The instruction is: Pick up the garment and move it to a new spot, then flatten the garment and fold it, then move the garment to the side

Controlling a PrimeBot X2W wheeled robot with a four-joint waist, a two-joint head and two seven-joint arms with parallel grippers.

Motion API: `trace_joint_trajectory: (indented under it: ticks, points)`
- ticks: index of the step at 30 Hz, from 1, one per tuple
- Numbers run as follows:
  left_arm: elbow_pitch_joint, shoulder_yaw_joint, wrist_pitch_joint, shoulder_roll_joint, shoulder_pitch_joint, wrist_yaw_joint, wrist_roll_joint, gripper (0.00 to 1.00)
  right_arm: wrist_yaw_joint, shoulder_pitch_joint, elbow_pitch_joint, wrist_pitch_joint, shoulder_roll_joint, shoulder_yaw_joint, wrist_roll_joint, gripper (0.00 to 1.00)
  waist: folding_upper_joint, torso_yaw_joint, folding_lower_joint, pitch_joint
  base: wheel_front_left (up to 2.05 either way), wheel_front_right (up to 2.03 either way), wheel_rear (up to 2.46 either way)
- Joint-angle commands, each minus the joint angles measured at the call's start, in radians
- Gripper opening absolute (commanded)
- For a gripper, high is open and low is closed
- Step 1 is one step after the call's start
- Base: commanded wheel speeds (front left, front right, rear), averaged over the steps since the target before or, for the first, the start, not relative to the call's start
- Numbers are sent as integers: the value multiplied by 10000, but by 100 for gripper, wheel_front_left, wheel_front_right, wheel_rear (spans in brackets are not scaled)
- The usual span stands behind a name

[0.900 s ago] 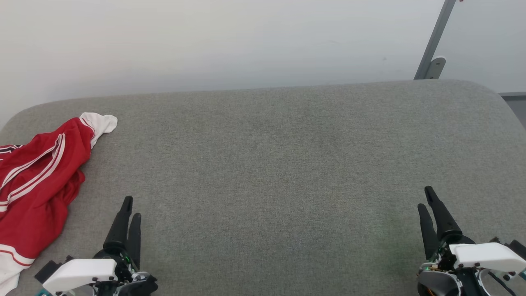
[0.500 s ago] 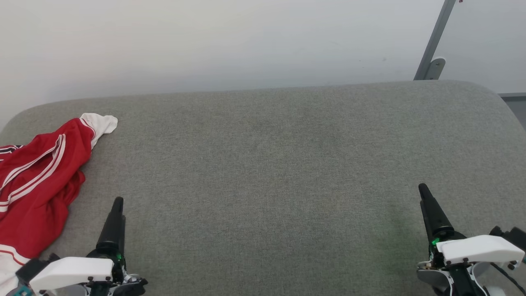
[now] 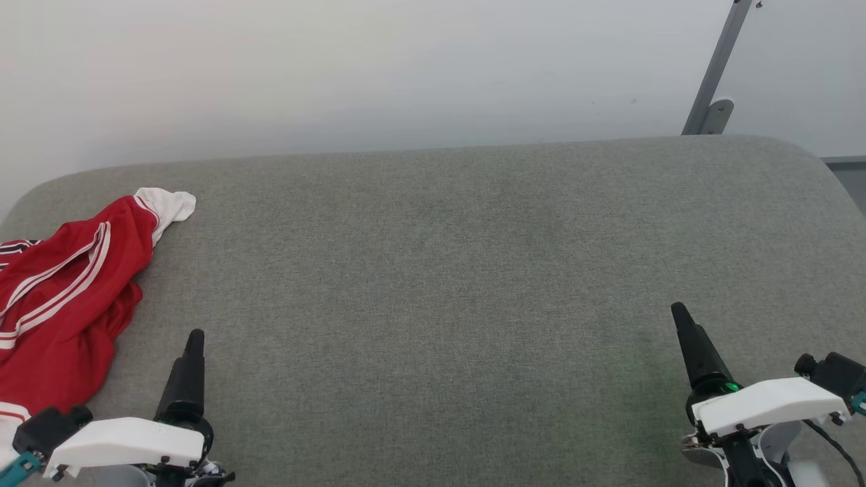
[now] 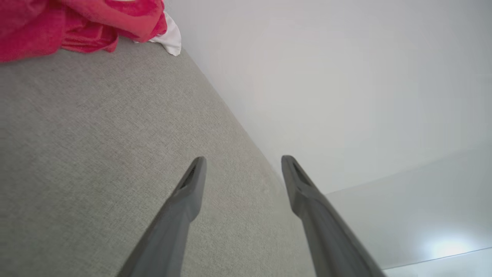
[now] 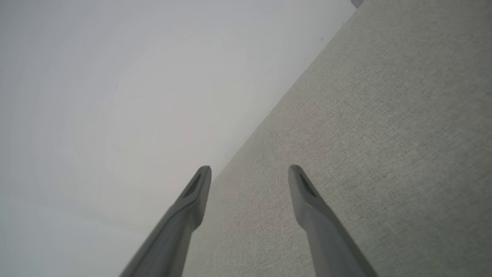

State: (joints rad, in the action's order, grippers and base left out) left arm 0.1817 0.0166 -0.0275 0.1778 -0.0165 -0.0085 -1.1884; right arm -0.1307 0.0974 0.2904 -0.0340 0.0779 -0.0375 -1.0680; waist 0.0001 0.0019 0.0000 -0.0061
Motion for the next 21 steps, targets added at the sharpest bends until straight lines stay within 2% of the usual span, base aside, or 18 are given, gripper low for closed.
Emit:
trace_joint_trajectory:
  ticks: [1, 21]
  points:
    - [-183, -50, -105, 172, -98, 42, 277, 100, 0, 274, -188, 104, 86, 19, 294, 100, -1, 0, 0, -2, 0, 0, 0]
    - [-434, -167, -775, 515, 235, -171, 2337, 100, 0, 283, -355, 429, 107, 48, 2804, 100, -1, -17, 0, -68, 0, 0, 0]
